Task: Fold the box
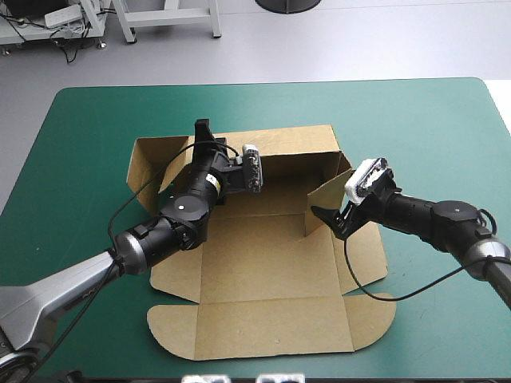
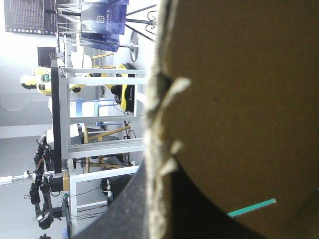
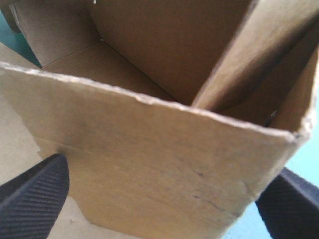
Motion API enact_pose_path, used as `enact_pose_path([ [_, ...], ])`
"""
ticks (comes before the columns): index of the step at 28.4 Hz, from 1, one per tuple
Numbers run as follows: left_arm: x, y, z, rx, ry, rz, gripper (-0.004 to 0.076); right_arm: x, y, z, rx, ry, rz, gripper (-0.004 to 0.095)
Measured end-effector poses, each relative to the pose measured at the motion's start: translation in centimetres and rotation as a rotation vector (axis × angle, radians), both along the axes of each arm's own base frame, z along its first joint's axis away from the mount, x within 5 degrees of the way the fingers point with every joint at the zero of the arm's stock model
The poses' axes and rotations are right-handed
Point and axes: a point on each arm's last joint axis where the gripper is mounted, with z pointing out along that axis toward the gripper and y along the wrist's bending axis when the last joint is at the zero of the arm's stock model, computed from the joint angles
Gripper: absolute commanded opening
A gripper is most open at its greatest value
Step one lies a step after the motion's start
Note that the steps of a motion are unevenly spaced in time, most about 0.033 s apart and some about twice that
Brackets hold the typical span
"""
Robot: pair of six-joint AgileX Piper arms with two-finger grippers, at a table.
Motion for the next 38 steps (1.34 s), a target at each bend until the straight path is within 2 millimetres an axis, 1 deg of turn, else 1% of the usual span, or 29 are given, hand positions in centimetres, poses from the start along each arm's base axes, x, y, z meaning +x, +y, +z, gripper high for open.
enact_pose_path([
  [7,0.0,-0.2,-0.4,0.018,0.023,0.007,-0.0003,0.4,0.1,0.3,0.041,-0.004,-0.071,0.0929],
  [15,-1.5,-1.5,-0.6,-0.012,0.069,0.031,-0.0003,0.7,0.0,0.5,0.072,-0.010,-0.100,0.0928],
  [19,-1.6,-1.6,-0.6,-0.038,0.077,0.046,-0.0003,0.7,0.0,0.5,0.074,-0.010,-0.104,0.0928],
  [21,-1.7,-1.7,-0.6,-0.048,0.081,0.048,-0.0003,0.7,0.0,0.5,0.072,-0.010,-0.105,0.0906],
  [23,-1.6,-1.8,-0.5,-0.058,0.082,0.048,-0.0003,0.8,0.0,0.5,0.069,-0.010,-0.113,0.0843],
  [25,-1.6,-1.9,-0.3,-0.072,0.084,0.044,-0.0003,0.7,0.3,0.5,0.061,-0.011,-0.116,0.0725],
  [29,-1.4,-2.2,0.1,-0.094,0.086,0.045,-0.0003,0.6,1.0,0.4,0.049,-0.011,-0.112,0.0387],
  [30,-1.4,-2.2,0.1,-0.099,0.089,0.048,-0.0003,0.6,1.1,0.4,0.048,-0.010,-0.120,0.0286],
  [32,-1.4,-2.2,0.1,-0.099,0.090,0.053,-0.0003,0.7,1.0,0.4,0.042,-0.011,-0.137,0.0174],
  [33,-1.4,-2.2,0.1,-0.100,0.091,0.054,-0.0003,0.8,1.0,0.4,0.039,-0.012,-0.142,0.0137],
  [34,-1.4,-2.2,0.2,-0.102,0.092,0.055,-0.0003,0.8,0.9,0.4,0.038,-0.011,-0.147,0.0122],
  [38,-1.4,-2.2,0.2,-0.102,0.093,0.059,-0.0003,0.9,0.9,0.4,0.036,-0.013,-0.155,0.0121],
])
